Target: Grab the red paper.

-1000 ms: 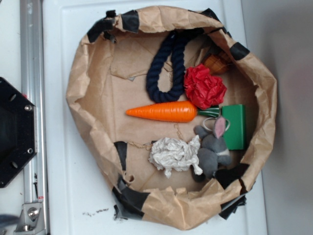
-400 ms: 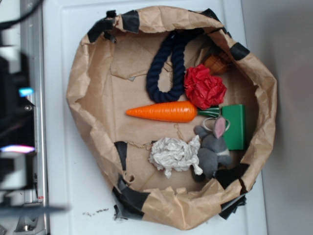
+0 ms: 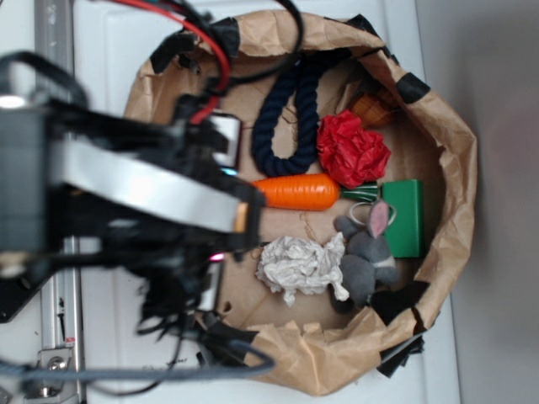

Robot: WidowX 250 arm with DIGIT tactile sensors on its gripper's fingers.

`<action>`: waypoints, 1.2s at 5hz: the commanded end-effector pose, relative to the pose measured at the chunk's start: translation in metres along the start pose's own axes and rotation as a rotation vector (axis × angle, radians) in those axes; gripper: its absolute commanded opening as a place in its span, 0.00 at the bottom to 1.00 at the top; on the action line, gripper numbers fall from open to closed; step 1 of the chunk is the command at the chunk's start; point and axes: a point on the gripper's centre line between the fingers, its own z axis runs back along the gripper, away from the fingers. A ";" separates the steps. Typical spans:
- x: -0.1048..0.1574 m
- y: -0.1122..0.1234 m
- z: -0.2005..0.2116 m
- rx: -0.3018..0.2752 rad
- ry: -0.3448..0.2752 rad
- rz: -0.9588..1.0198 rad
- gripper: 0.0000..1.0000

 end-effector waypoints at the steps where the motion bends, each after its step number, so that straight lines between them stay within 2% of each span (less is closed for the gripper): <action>1: 0.013 0.032 -0.040 0.072 0.037 -0.051 1.00; 2: 0.025 0.055 -0.037 0.045 0.018 -0.016 1.00; 3: 0.033 0.064 -0.008 0.023 -0.007 0.004 1.00; 4: 0.028 0.065 0.013 0.012 -0.038 0.011 1.00; 6: 0.027 0.049 -0.052 0.022 0.064 -0.059 1.00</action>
